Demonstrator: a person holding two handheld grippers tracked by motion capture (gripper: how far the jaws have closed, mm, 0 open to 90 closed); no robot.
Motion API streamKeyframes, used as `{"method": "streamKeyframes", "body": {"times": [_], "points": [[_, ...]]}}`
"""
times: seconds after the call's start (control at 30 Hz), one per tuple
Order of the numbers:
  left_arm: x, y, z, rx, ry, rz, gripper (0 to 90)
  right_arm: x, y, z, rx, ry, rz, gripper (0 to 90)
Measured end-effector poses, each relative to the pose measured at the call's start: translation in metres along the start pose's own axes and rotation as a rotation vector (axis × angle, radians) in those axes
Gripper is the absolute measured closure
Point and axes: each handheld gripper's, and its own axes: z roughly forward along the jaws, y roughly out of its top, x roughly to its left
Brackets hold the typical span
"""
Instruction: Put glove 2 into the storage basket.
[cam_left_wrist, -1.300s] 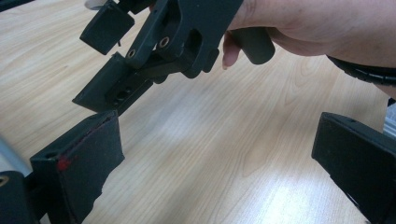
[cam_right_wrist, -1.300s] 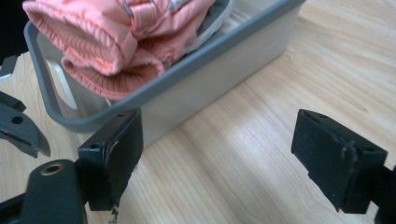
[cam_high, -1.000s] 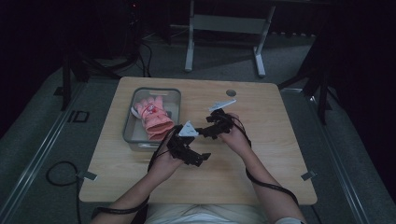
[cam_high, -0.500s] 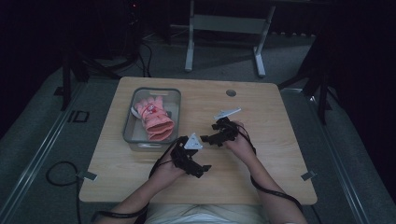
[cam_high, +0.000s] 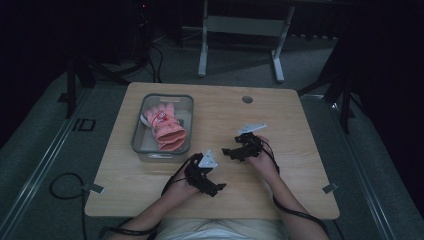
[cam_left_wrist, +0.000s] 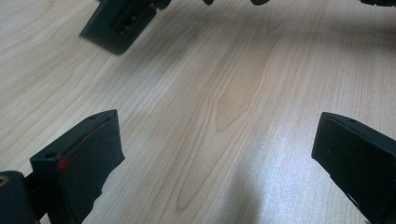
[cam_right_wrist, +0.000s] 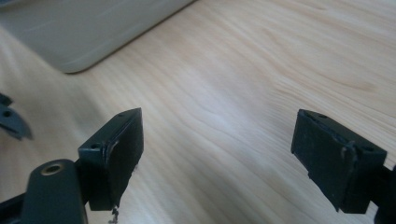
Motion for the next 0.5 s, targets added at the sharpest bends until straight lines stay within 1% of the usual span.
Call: {"method": "streamKeyframes", "body": {"times": [0.1,0.23,0.3,0.37,0.4,0.47,0.5], "points": [[0.002,-0.003,0.002,0.002,0.003,-0.006,1.4,-0.006,-0.006,-0.005,-0.02,-0.026,0.021,16.9],[0.004,-0.007,0.004,0.013,0.03,-0.025,1.4,-0.014,-0.015,-0.01,-0.02,-0.079,0.025,16.8],[0.005,-0.008,0.004,0.01,0.033,-0.031,1.4,-0.018,-0.02,-0.013,-0.028,-0.098,0.042,16.8],[0.005,-0.009,0.004,0.011,0.037,-0.033,1.4,-0.023,-0.025,-0.017,-0.034,-0.132,0.048,16.9],[0.006,-0.01,0.004,0.007,0.035,-0.037,1.4,-0.025,-0.027,-0.018,-0.032,-0.144,0.052,16.9],[0.005,-0.011,0.003,-0.007,0.033,-0.045,1.4,-0.03,-0.032,-0.022,-0.033,-0.185,0.066,17.0],[0.005,-0.012,0.003,-0.004,0.038,-0.041,1.4,-0.033,-0.035,-0.024,-0.038,-0.194,0.076,17.0]]}}
